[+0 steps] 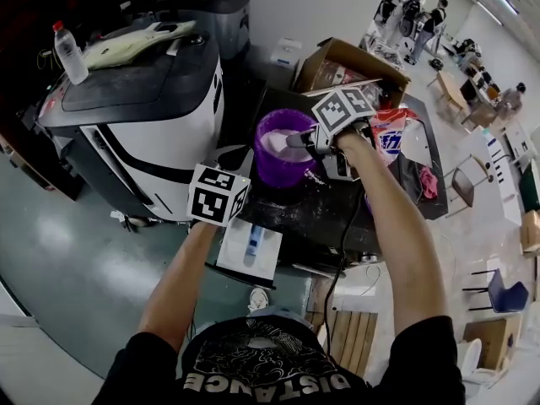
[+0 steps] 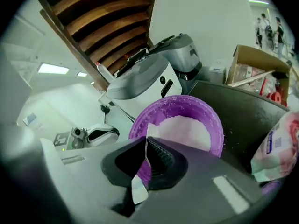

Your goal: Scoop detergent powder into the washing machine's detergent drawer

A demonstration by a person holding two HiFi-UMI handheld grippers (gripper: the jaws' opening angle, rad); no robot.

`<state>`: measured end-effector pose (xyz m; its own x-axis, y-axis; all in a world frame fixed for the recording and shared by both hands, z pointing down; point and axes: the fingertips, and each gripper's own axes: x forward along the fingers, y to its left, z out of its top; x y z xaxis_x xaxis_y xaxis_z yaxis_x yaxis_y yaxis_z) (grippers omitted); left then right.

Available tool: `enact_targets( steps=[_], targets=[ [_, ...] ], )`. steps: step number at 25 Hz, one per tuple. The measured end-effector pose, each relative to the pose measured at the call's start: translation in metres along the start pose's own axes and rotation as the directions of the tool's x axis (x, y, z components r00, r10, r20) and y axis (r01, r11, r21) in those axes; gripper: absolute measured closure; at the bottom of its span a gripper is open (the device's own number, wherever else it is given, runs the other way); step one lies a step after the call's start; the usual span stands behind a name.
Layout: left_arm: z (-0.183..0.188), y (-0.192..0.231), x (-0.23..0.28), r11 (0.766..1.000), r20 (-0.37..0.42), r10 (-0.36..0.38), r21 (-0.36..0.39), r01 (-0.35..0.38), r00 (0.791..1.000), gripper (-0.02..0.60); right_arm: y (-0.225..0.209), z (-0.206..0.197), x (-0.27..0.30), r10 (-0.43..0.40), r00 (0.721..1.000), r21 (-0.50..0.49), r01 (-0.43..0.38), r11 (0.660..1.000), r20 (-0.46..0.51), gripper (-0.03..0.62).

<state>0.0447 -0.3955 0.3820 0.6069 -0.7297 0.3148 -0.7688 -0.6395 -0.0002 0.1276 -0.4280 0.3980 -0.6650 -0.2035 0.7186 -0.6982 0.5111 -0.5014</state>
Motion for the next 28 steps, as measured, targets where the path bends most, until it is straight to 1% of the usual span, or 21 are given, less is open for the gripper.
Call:
enact_targets(
  steps=[3, 5, 8, 13, 15, 18, 23, 24, 26, 28],
  targets=[
    [0.003, -0.005, 0.002, 1.000, 0.003, -0.009, 0.005, 0.009, 1.000, 0.575, 0.001, 0.003, -0.009, 0.044, 0.995, 0.069, -0.051, 0.996, 0.094, 0.558],
    [0.004, -0.007, 0.003, 1.000, 0.004, -0.011, 0.007, 0.011, 1.000, 0.575, 0.001, 0.007, -0.016, 0.072, 0.983, 0.122, -0.093, 0.988, 0.167, 0.558],
    [0.007, -0.008, 0.005, 1.000, 0.012, -0.002, 0.006, 0.002, 1.000, 0.575, 0.001, 0.012, -0.023, 0.107, 0.958, 0.190, -0.161, 0.969, 0.268, 0.557],
    [0.013, -0.007, 0.010, 1.000, 0.023, 0.024, 0.003, -0.024, 0.999, 0.575, -0.003, 0.016, -0.031, 0.144, 0.905, 0.271, -0.267, 0.925, 0.401, 0.558],
    [0.014, -0.006, 0.012, 0.999, 0.027, 0.039, 0.004, -0.039, 0.999, 0.575, -0.005, 0.017, -0.035, 0.159, 0.874, 0.304, -0.323, 0.896, 0.460, 0.557],
    [0.016, -0.003, 0.014, 0.998, 0.035, 0.070, 0.002, -0.070, 0.997, 0.575, -0.008, 0.017, -0.041, 0.181, 0.818, 0.351, -0.420, 0.837, 0.546, 0.557],
    [0.018, 0.002, 0.018, 0.993, 0.048, 0.122, -0.005, -0.122, 0.991, 0.575, -0.010, 0.020, -0.051, 0.222, 0.722, 0.367, -0.561, 0.742, 0.656, 0.557],
    [0.018, 0.002, 0.019, 0.992, 0.050, 0.129, -0.007, -0.129, 0.990, 0.575, -0.011, 0.020, -0.052, 0.226, 0.706, 0.370, -0.583, 0.723, 0.671, 0.557],
    [0.018, 0.001, 0.020, 0.991, 0.053, 0.137, -0.011, -0.137, 0.989, 0.575, -0.012, 0.019, -0.053, 0.229, 0.685, 0.375, -0.612, 0.696, 0.692, 0.557],
    [0.016, 0.001, 0.019, 0.990, 0.052, 0.141, -0.010, -0.140, 0.989, 0.575, -0.013, 0.017, -0.053, 0.231, 0.670, 0.376, -0.629, 0.680, 0.705, 0.557]
  ],
)
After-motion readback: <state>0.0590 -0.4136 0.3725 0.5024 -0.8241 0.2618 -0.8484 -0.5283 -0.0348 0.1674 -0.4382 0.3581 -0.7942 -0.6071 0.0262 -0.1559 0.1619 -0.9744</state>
